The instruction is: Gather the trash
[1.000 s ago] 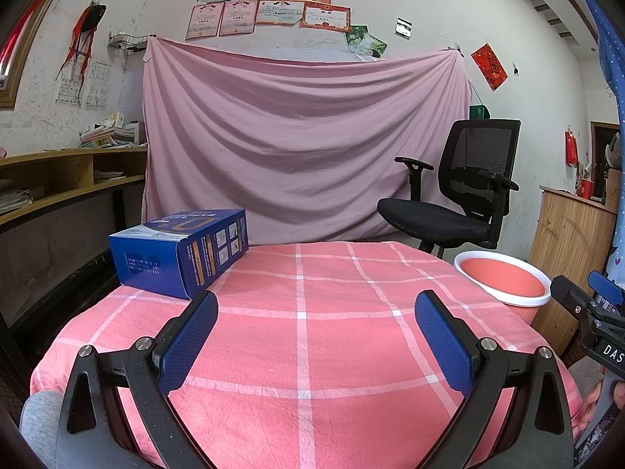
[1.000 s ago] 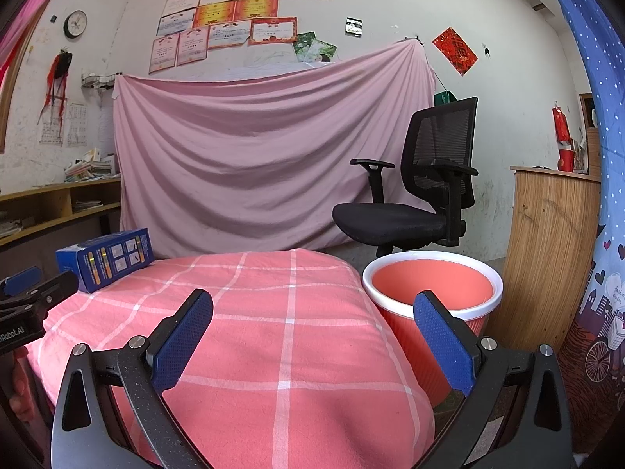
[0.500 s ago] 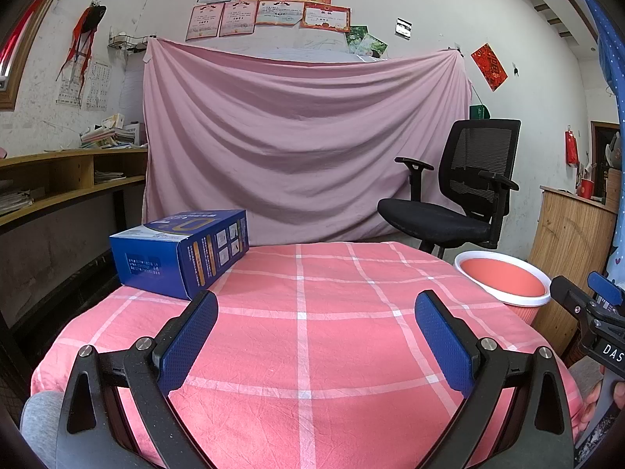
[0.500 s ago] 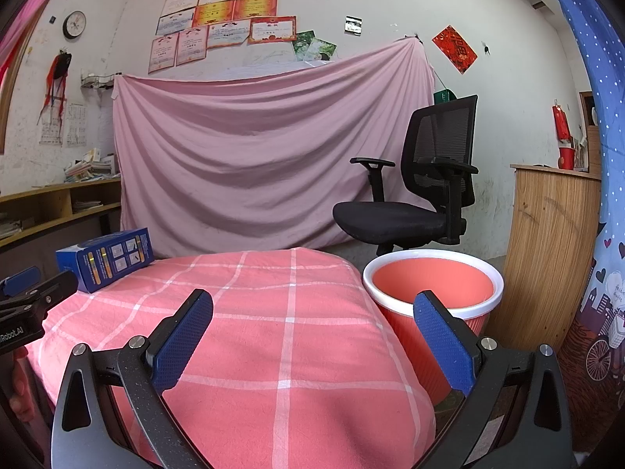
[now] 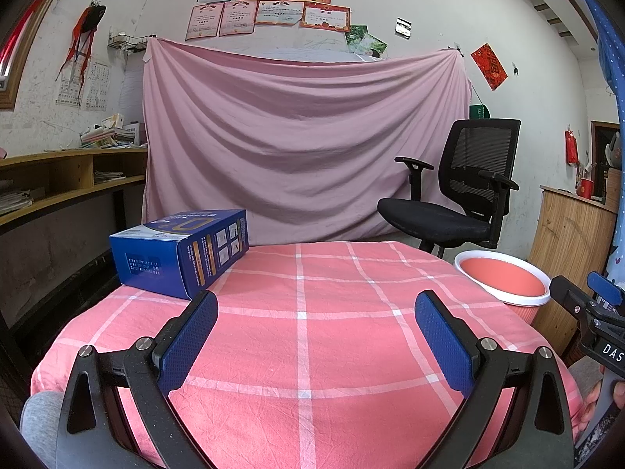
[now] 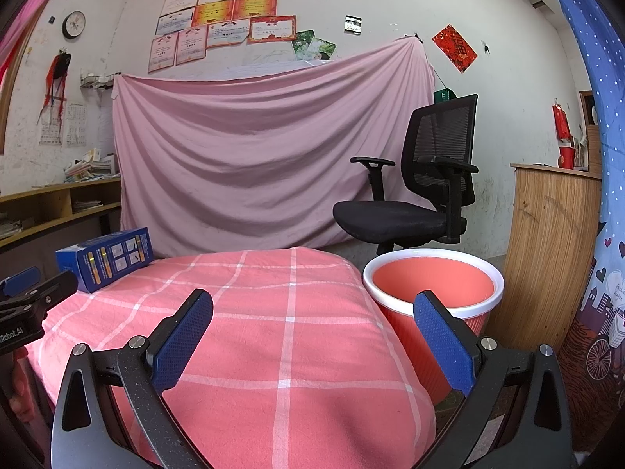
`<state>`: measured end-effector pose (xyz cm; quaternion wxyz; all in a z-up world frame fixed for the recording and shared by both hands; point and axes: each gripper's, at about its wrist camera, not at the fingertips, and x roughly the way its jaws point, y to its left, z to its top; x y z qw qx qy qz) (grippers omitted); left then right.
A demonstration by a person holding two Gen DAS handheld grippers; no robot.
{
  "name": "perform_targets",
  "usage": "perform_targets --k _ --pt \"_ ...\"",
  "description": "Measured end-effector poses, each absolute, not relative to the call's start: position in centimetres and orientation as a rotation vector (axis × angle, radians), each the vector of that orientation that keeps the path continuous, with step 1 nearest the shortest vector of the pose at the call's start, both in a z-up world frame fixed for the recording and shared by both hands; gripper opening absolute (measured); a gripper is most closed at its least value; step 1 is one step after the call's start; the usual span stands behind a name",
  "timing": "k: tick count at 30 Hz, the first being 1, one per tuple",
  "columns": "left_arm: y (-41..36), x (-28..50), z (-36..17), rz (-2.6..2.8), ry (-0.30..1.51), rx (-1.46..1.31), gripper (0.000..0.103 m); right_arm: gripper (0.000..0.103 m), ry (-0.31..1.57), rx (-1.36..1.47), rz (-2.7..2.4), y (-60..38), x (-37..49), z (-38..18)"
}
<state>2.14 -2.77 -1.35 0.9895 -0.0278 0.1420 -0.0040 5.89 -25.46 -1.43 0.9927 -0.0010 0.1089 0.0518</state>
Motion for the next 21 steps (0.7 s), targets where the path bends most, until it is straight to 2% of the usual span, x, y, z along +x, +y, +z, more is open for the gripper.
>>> perform_targets --k 21 --pt "-2.77 2.14 -1.41 -0.008 0.285 -0.056 0.099 0.103 0.224 0.000 0.104 -25.29 5.78 -1.66"
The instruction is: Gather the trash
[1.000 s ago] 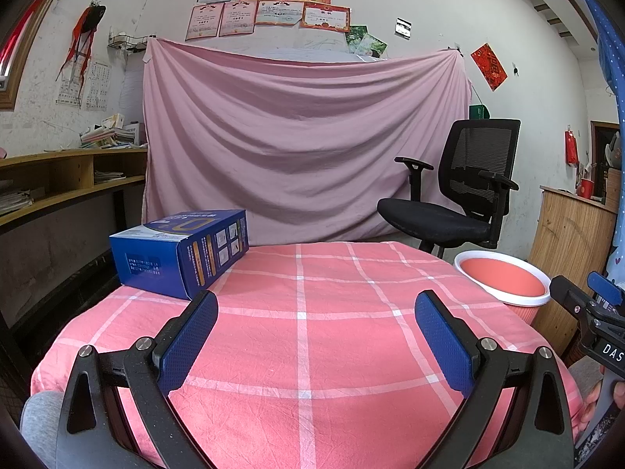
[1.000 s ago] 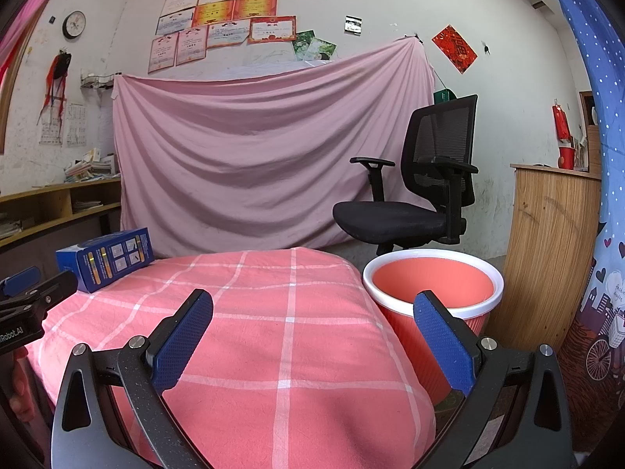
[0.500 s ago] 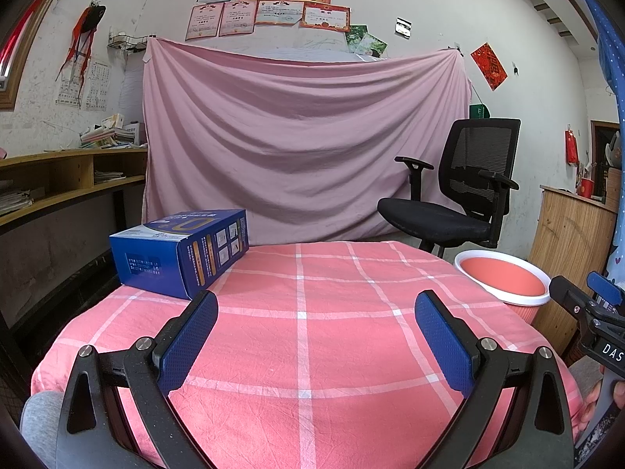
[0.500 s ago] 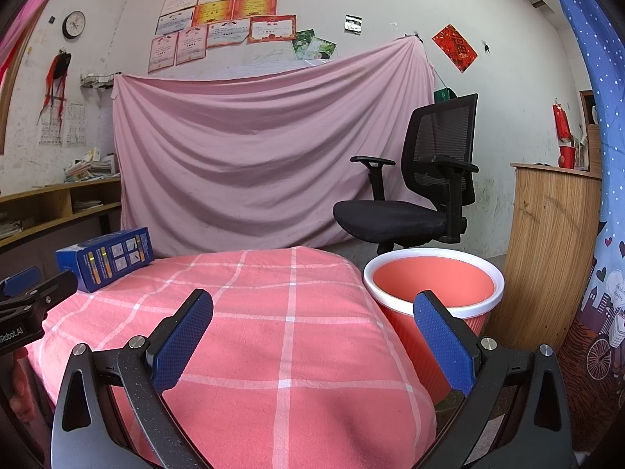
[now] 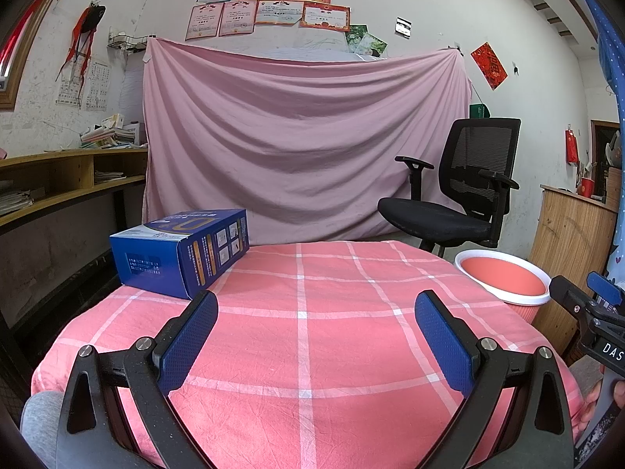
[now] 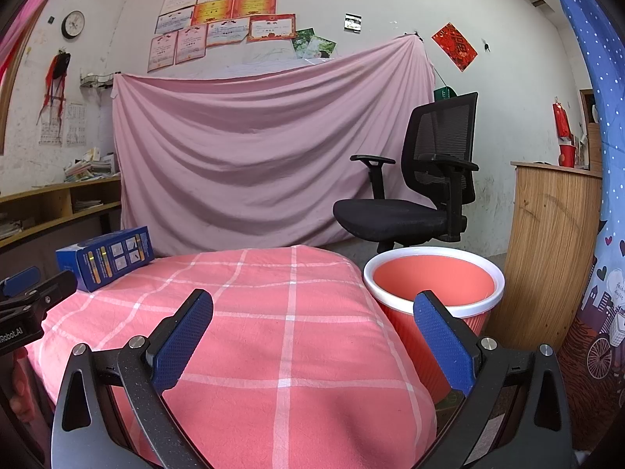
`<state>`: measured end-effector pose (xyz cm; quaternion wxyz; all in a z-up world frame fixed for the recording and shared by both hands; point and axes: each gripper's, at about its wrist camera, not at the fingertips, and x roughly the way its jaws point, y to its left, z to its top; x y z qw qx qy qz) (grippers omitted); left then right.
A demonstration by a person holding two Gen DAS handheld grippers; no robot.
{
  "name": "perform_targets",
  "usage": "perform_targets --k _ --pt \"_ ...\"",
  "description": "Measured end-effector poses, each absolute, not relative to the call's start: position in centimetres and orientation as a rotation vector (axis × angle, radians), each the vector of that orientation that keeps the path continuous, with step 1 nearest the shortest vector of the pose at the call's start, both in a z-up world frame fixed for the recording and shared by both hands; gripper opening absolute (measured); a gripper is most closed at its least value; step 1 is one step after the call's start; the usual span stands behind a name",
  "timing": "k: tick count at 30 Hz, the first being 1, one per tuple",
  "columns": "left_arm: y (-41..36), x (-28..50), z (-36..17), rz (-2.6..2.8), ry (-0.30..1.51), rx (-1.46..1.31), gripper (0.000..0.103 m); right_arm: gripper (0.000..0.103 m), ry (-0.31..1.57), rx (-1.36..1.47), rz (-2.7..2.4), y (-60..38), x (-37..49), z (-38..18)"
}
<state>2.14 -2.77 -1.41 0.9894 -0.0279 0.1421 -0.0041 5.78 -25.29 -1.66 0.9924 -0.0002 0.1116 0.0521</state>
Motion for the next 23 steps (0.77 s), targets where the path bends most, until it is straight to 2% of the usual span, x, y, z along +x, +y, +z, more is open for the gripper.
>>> perform_targets --k 23 --pt "-2.05 2.40 -1.64 0.052 0.299 -0.029 0.099 0.103 0.230 0.001 0.104 -25.03 5.67 -1.92"
